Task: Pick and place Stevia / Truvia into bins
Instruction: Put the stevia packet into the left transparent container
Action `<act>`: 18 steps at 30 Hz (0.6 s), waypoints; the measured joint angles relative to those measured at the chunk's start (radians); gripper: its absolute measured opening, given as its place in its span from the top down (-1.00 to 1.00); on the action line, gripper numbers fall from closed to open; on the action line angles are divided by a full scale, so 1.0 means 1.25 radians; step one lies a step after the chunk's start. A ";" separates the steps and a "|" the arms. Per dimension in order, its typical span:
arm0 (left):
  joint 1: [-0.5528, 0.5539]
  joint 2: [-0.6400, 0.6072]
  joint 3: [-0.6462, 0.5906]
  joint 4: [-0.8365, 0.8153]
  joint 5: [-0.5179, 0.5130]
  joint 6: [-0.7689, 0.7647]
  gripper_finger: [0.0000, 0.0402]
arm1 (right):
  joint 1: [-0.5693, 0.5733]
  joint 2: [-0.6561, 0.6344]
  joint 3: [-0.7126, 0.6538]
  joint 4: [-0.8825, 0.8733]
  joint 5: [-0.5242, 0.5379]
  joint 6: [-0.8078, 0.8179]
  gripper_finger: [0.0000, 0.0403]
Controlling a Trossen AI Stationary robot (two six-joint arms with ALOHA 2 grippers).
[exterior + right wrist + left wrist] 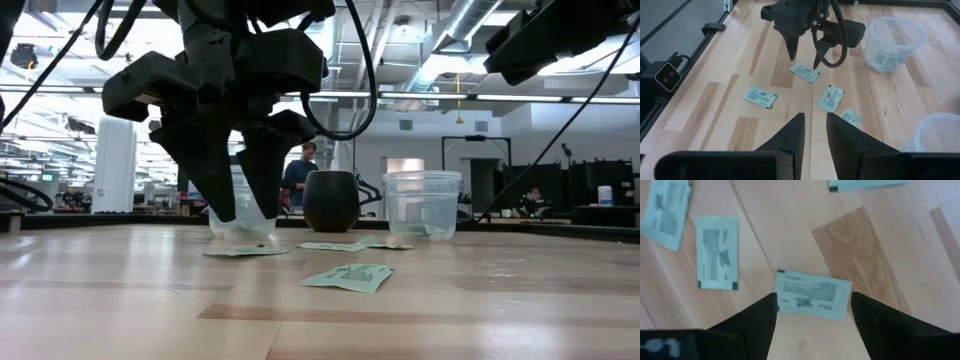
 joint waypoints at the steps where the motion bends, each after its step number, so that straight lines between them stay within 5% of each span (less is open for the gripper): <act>1: 0.000 0.000 0.000 -0.006 0.000 -0.003 -0.22 | 0.000 0.000 0.000 0.000 0.000 0.000 0.63; 18: -0.005 0.000 0.000 -0.008 -0.026 -0.001 -0.22 | 0.000 0.000 0.000 0.000 0.000 -0.002 0.62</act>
